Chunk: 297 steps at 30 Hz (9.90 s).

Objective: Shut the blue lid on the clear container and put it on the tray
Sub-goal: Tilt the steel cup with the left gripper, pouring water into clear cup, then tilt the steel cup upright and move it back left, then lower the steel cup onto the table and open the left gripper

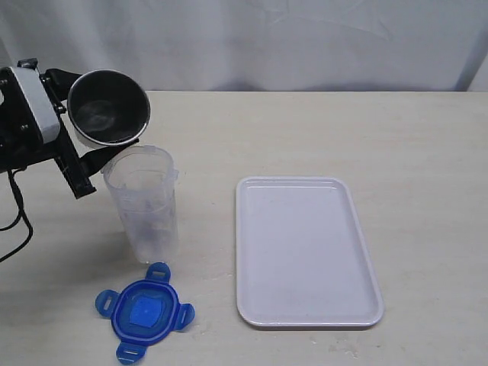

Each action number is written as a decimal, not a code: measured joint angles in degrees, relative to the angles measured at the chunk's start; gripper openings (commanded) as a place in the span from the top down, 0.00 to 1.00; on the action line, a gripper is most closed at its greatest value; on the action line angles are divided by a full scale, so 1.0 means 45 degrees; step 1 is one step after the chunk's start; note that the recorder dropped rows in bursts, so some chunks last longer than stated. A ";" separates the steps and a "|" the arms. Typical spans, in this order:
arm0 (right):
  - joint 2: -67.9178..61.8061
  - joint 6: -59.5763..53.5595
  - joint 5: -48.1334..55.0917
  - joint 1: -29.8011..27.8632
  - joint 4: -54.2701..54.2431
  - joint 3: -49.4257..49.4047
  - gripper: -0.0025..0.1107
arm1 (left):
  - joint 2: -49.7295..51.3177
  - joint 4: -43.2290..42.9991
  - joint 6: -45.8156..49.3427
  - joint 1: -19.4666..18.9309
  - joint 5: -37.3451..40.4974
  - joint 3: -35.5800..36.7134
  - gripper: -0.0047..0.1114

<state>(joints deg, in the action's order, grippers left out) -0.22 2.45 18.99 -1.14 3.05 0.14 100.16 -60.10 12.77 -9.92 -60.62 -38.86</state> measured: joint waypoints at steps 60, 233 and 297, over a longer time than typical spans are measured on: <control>0.0000 0.0000 0.0000 0.0000 0.0000 0.0000 0.94 | 0.0000 -0.0057 0.2578 0.0000 -0.1062 0.0000 0.96; 0.0000 0.0000 0.0000 0.0000 0.0000 0.0000 0.94 | 0.8432 0.4518 -0.7154 -0.2767 -0.1874 -0.5686 0.23; 0.0000 0.0000 0.0000 0.0000 0.0000 0.0000 0.94 | 0.7401 -0.5683 -1.5245 -0.5327 -0.1925 -0.4966 0.05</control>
<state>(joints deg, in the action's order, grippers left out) -0.22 2.45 18.99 -1.14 3.05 0.14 133.46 -85.67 -55.83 -33.89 -69.28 -61.21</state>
